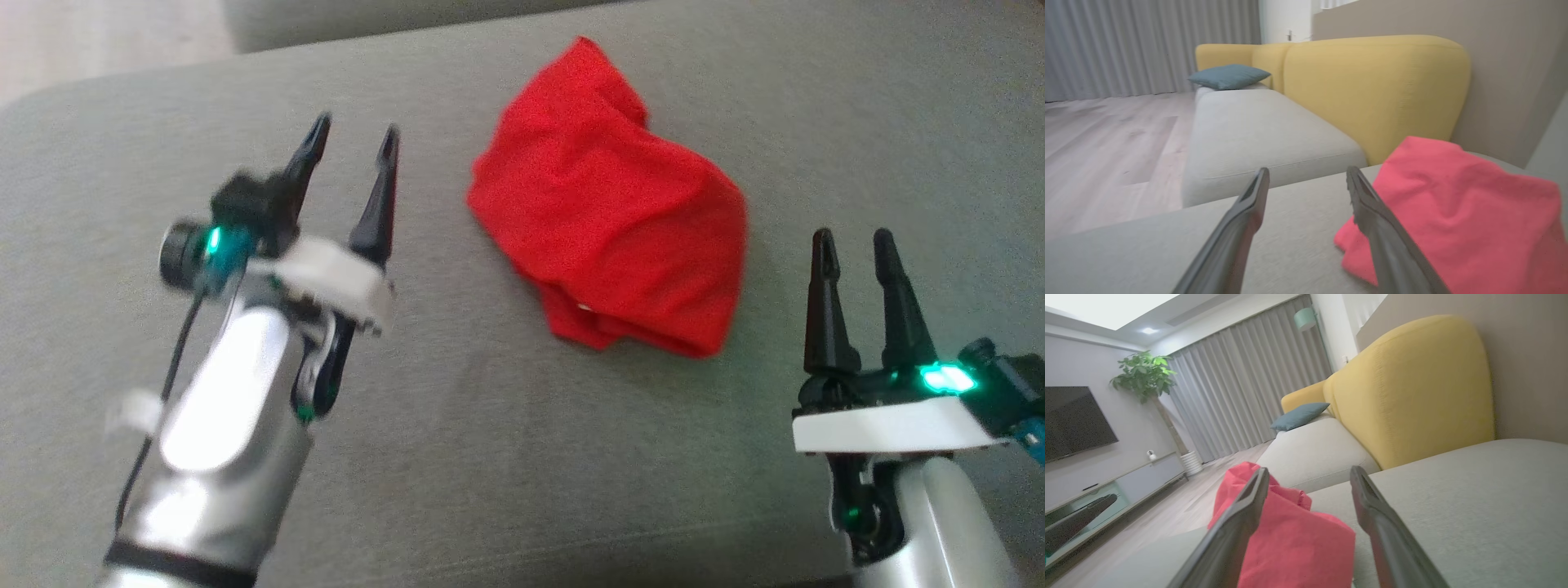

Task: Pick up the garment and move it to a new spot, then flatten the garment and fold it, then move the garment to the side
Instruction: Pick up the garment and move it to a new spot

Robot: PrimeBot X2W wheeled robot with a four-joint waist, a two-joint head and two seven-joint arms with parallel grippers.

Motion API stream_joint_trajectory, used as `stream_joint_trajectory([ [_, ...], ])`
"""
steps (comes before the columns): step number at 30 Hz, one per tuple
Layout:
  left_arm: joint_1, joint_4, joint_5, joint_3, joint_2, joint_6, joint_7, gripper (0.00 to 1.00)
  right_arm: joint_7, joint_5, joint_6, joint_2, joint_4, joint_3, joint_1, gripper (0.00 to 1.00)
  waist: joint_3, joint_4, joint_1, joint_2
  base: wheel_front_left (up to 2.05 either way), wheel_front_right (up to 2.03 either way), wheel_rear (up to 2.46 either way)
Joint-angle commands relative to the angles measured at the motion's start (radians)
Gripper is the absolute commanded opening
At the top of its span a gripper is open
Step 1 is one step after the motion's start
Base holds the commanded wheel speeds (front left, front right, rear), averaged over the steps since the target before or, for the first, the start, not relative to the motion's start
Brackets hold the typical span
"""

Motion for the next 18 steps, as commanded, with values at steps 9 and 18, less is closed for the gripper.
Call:
stream_joint_trajectory([
  [9, 0.272, -0.210, -0.021, 0.071, 0.044, 0.082, -0.019, 1.00, -0.011, -0.038, 0.008, -0.005, 0.005, 0.001, 0.059, 1.00, -0.128, 0.196, 0.0000, 0.0000, 0.00, 0.00, 0.00],
  [18, 0.475, -0.375, -0.010, 0.155, -0.006, 0.131, -0.020, 1.00, -0.011, -0.039, 0.008, -0.005, 0.019, 0.005, 0.093, 1.00, -0.160, 0.214, 0.0000, 0.0000, 0.00, 0.00, 0.00],
])
